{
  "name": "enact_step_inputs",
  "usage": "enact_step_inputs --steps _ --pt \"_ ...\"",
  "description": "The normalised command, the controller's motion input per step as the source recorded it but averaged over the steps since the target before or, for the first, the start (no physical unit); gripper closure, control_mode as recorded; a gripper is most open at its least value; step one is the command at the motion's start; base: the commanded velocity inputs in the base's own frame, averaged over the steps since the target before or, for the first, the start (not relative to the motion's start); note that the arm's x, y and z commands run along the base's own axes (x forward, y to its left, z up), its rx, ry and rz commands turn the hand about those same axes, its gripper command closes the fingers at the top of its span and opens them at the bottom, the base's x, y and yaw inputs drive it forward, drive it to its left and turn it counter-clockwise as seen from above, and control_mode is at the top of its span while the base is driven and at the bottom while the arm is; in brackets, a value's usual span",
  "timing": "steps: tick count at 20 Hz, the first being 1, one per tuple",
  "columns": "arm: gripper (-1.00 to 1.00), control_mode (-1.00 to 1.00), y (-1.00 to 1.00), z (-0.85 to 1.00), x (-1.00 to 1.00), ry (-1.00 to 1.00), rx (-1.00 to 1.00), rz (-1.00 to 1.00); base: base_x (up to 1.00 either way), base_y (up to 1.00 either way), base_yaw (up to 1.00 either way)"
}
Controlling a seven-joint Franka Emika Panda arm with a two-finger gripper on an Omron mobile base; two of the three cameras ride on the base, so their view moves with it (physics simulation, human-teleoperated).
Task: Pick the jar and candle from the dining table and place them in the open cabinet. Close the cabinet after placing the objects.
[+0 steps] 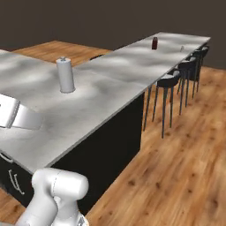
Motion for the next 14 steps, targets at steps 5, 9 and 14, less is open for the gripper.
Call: enact_step_inputs --steps 5,9,14 --pt "-1.00 1.00 0.00 0.00 0.00 0.00 0.00 0.00 0.61 -1.00 0.40" --pt "-1.00 1.00 0.00 0.00 0.00 0.00 0.00 0.00 0.61 -1.00 0.38" --pt "-1.00 1.00 0.00 0.00 0.00 0.00 0.00 0.00 0.65 -1.00 0.35"
